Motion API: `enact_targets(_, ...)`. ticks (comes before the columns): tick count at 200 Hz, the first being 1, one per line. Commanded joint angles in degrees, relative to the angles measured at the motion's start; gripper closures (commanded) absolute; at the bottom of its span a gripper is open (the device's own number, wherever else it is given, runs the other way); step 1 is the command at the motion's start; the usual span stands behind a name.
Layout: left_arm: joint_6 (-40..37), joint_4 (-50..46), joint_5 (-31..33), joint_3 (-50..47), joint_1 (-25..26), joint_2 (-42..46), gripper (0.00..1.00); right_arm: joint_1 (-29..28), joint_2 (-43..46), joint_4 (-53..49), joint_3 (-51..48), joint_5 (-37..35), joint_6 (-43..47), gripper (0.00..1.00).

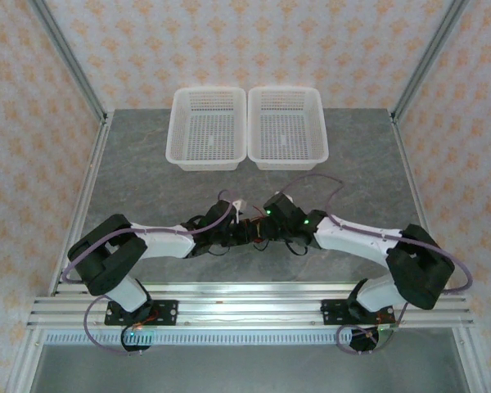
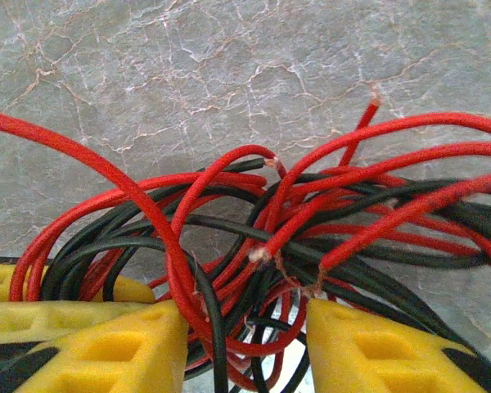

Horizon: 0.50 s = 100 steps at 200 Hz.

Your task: Untangle the cables

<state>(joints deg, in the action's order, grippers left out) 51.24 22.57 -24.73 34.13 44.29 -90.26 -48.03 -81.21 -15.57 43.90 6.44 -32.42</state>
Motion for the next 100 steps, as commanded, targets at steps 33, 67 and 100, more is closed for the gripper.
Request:
enact_targets(33, 1.04, 3.89, -0.49, -0.48, -0.15, 1.8, 1.0, -0.39, -2.4, -3.14, 0.92, -12.49, -3.88, 0.87)
enact_targets(67, 0.66, 1.16, -0.58, -1.28, -0.33, 5.89, 1.0, 0.27, -2.12, -8.4, 2.08, -21.28, -4.87, 0.95)
enact_targets(100, -1.88, -6.84, 0.11, -1.18, -1.29, 12.75, 1.0, 2.88, -1.72, -11.37, 2.12, -24.42, -2.38, 0.95)
